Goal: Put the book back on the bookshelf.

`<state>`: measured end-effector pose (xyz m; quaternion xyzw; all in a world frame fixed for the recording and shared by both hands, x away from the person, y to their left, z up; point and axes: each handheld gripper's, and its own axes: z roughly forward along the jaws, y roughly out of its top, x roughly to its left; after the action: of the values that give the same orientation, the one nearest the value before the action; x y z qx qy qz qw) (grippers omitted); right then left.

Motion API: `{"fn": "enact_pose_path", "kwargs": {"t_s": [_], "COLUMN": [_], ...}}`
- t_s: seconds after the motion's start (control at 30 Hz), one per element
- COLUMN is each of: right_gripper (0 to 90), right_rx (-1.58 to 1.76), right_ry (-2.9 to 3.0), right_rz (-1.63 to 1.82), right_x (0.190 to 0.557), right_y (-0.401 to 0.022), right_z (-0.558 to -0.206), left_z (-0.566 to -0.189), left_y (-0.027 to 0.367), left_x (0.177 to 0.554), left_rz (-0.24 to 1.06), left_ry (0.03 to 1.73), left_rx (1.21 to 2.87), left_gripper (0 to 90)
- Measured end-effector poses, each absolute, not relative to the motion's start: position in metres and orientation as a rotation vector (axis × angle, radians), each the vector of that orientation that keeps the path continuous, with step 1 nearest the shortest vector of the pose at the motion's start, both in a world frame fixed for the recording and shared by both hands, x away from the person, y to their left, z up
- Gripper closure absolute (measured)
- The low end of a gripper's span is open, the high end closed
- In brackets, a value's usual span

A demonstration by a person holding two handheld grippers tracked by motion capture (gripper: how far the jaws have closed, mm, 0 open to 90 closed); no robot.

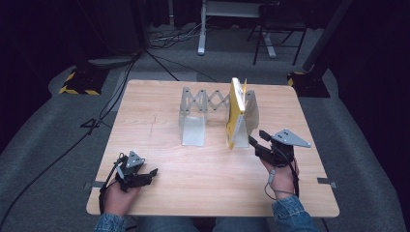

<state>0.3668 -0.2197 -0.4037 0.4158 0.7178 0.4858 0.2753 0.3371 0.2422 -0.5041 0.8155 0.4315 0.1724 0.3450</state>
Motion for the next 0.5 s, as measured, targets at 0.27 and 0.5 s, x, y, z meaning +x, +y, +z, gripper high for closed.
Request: {"fn": "enact_pose_path", "kwargs": {"t_s": [0.27,0.5], "right_gripper": [45.3,43.2], "right_rx": [1.146,1.198], "right_ry": [1.957,1.958], "right_rz": [1.29,1.253], "right_x": [0.36,0.359], "right_y": [-0.248,-0.272], "right_z": [-0.405,-0.413], "left_z": [-0.504,-0.504], "left_y": [0.241,0.241], "left_x": [0.339,0.34], "left_rz": [0.444,0.45], "left_ry": [1.13,1.13], "left_rx": [2.114,2.117], "left_gripper": [31.1,30.8]}}
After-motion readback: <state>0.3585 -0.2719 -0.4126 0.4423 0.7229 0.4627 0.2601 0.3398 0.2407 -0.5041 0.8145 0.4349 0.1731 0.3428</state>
